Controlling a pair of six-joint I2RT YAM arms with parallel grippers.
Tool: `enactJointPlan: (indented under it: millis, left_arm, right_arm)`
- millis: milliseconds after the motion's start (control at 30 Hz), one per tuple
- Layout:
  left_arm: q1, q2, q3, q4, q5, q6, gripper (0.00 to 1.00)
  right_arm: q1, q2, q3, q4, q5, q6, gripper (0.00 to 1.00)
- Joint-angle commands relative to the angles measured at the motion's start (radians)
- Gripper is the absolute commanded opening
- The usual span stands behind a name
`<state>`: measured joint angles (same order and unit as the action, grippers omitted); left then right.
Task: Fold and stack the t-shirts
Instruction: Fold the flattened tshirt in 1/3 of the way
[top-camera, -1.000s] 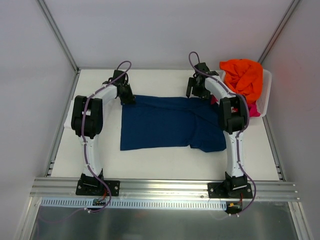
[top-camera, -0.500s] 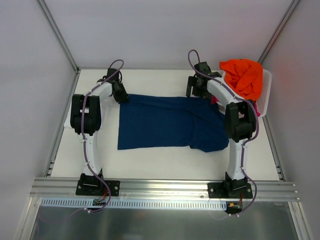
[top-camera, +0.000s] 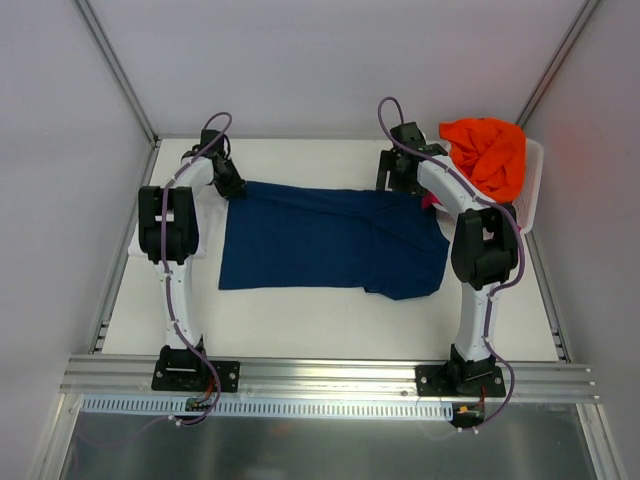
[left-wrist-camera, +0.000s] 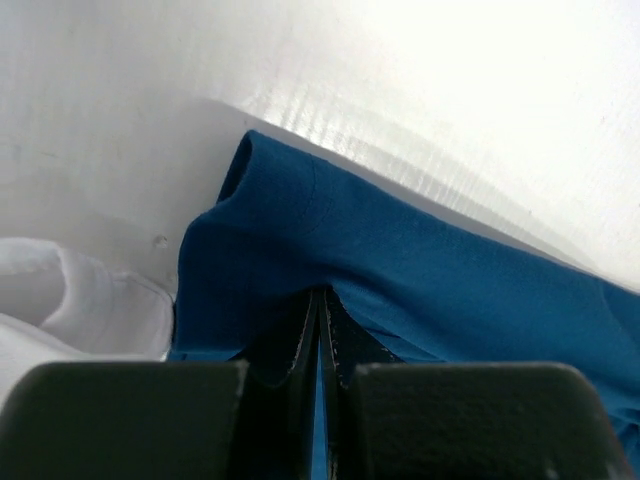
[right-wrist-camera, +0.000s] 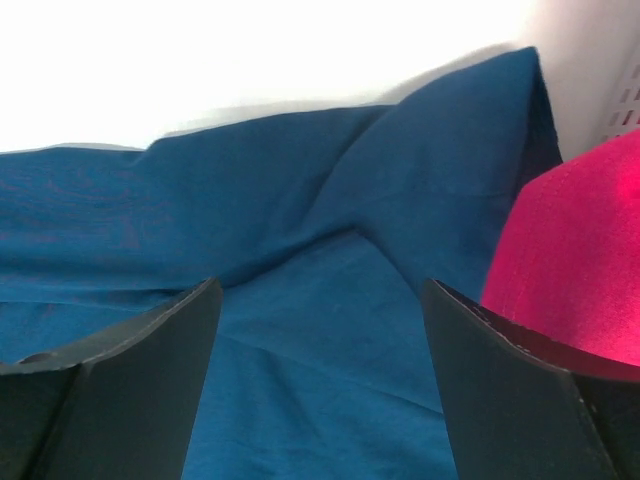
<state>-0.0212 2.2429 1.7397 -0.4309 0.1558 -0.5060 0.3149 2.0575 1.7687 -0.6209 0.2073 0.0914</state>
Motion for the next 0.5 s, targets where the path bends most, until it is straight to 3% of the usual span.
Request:
enactJointPlan:
  millis: [0,467]
  left_arm:
    - [0.041,0.035,0.055,-0.046,-0.016,0.023,0.00]
    - [0.101,0.103,0.142,-0.069,0.047,-0.008,0.00]
  right_arm:
    - [0.006,-0.022,0.003,-0.007,0.035,-0.010,0.85]
    - [0.004,0.010,0.005,-0.033,0.073,-0.012,0.85]
